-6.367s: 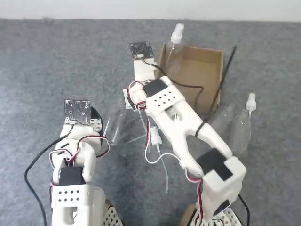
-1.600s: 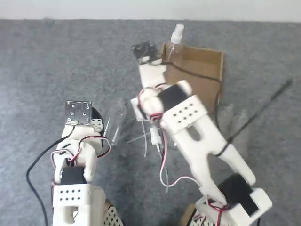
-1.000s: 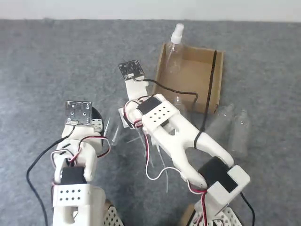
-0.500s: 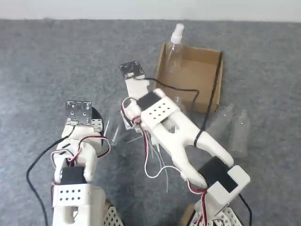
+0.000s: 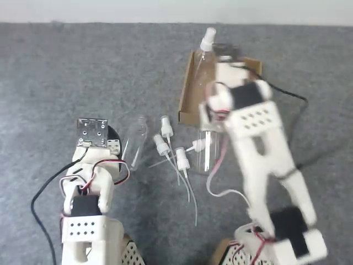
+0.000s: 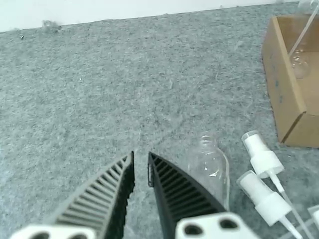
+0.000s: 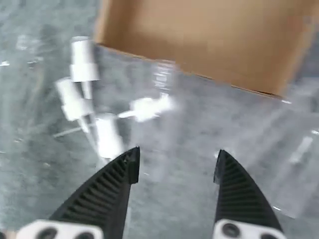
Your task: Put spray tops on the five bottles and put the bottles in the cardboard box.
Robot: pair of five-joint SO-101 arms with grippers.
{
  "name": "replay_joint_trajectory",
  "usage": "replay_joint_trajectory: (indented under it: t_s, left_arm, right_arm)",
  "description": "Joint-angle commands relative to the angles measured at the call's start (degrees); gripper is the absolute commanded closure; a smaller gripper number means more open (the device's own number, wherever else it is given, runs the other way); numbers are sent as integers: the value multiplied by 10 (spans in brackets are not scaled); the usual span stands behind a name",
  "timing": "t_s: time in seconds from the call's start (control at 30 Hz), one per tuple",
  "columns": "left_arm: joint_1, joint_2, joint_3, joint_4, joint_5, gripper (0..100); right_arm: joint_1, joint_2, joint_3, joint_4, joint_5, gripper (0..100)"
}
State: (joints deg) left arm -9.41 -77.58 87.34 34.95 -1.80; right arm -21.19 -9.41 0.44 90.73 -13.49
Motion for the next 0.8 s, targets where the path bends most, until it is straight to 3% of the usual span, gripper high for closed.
replay_joint_trajectory:
  t_s: [0.0, 0.2, 0.37, 0.77]
  left_arm:
    - [1, 3, -6, -17, -4, 961]
    - [1, 3, -6, -17, -4, 960]
    - [1, 3, -6, -17, -4, 960]
    - [1, 3, -5, -17, -4, 961]
  right_arm:
    - [87, -125, 102, -16, 84, 801]
    - [208, -220, 302, -143, 142, 800]
    - [248, -255, 425, -246, 144, 798]
    - [384, -252, 420, -288, 263, 797]
